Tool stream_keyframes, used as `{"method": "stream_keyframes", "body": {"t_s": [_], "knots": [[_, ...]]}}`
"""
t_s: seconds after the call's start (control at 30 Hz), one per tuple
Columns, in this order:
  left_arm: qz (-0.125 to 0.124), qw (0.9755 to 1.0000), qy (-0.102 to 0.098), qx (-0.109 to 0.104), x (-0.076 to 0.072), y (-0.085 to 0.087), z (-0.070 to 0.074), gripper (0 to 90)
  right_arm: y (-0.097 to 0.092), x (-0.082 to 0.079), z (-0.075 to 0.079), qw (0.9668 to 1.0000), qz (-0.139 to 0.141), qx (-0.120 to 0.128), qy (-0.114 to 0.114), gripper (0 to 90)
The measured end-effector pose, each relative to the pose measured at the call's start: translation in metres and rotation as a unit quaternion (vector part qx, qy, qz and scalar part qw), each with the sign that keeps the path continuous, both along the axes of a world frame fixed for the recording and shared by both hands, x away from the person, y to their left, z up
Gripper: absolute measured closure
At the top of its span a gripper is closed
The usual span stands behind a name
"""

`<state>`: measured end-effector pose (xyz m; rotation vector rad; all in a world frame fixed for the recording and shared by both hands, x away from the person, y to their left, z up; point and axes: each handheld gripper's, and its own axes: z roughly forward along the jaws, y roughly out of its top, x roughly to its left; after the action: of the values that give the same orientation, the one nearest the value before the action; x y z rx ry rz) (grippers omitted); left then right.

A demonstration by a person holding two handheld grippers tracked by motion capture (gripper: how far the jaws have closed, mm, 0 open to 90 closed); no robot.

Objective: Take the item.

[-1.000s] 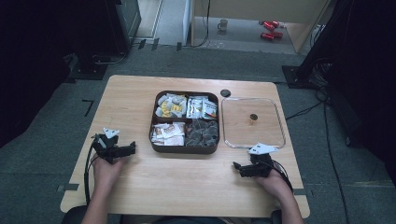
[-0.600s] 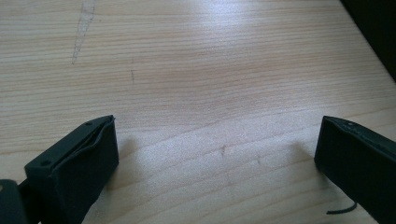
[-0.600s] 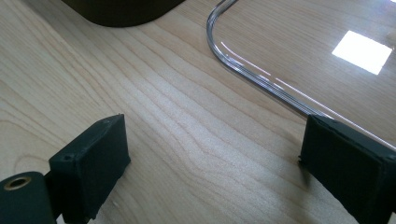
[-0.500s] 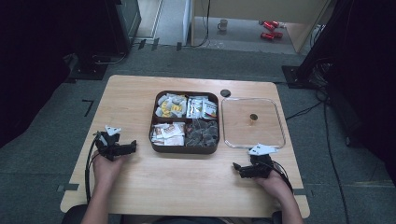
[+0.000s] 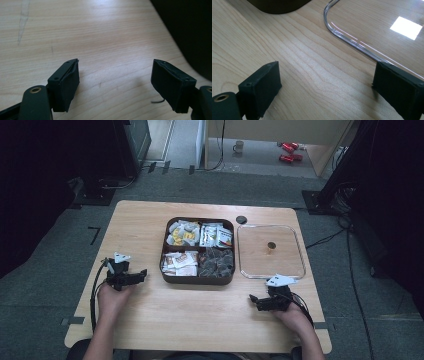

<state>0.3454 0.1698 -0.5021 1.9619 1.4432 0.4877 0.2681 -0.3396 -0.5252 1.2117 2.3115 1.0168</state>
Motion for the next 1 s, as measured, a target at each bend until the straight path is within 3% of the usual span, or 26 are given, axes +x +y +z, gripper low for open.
{"method": "stream_keyframes", "body": {"t_s": [0.13, 0.43, 0.73, 1.0], "knots": [[-0.01, 0.9996, -0.007, -0.025, 0.002, -0.003, 0.008, 23.4, 0.0, 0.0, 0.0, 1.0, 0.0, 0.0, 0.0, 7.8], [-0.044, 0.9988, 0.0, -0.019, 0.005, -0.014, 0.019, 25.5, 0.0, 0.0, 0.0, 1.0, 0.0, 0.0, 0.0, 7.8], [-0.084, 0.9964, -0.003, -0.005, 0.009, -0.03, 0.038, 25.8, 0.0, 0.0, 0.0, 1.0, 0.001, 0.0, 0.001, 7.7], [-0.111, 0.9936, -0.014, -0.016, 0.012, -0.04, 0.056, 31.5, 0.0, 0.0, 0.0, 1.0, 0.001, 0.0, 0.001, 7.7]]}}
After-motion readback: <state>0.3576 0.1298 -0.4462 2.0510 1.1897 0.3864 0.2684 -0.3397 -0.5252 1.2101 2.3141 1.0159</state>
